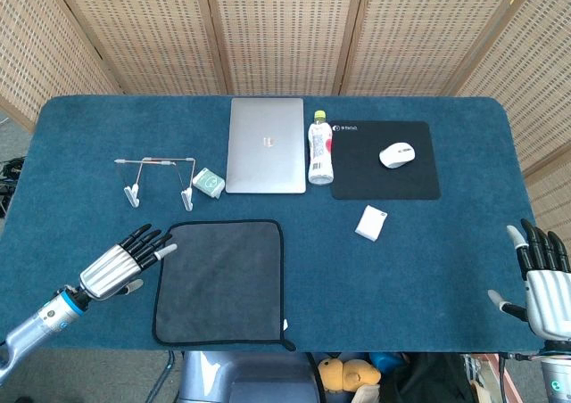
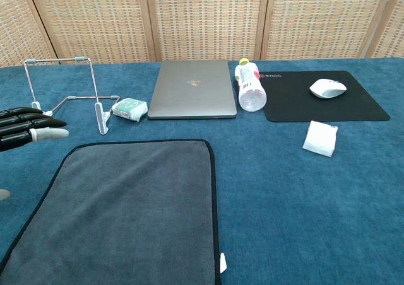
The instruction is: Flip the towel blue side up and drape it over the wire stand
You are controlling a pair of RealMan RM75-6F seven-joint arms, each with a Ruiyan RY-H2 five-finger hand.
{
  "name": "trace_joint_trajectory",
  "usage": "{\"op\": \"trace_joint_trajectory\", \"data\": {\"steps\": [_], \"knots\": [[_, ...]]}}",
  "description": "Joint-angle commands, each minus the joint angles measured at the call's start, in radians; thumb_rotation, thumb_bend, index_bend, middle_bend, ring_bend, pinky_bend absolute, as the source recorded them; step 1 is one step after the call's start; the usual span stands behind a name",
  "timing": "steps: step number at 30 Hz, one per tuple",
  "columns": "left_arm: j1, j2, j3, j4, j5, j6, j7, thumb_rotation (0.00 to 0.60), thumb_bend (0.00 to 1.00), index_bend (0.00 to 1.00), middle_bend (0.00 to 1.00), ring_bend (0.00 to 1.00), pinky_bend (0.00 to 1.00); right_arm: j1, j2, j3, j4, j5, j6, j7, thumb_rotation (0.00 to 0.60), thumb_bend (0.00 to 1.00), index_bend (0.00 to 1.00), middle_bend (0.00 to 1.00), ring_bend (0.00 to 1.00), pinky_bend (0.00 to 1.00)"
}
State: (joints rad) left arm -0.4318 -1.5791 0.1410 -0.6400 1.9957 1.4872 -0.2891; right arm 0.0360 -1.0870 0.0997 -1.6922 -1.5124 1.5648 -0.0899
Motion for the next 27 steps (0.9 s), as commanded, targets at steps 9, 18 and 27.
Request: {"op": "trace_joint_trajectory", "data": {"steps": [9,18,27], "knots": [[-0.033,-0.052,0.045,0.060,0.001,-0.012,0.047,0.600,0.26,0.00,0.00,0.00,0.00,0.001,0.000,-0.002,0.000,-0.003,0.000,0.000,0.600,0.00,0.00,0.00,0.00,0.00],[-0.047,-0.090,0.075,0.099,-0.014,-0.046,0.080,0.600,0.27,0.00,0.00,0.00,0.00,0.002,0.004,-0.001,-0.004,0.000,-0.001,0.006,0.600,0.00,0.00,0.00,0.00,0.00],[-0.057,-0.114,0.092,0.112,-0.028,-0.065,0.106,0.600,0.29,0.00,0.00,0.00,0.00,0.001,0.009,0.000,-0.005,0.003,0.001,0.016,0.600,0.00,0.00,0.00,0.00,0.00]]}}
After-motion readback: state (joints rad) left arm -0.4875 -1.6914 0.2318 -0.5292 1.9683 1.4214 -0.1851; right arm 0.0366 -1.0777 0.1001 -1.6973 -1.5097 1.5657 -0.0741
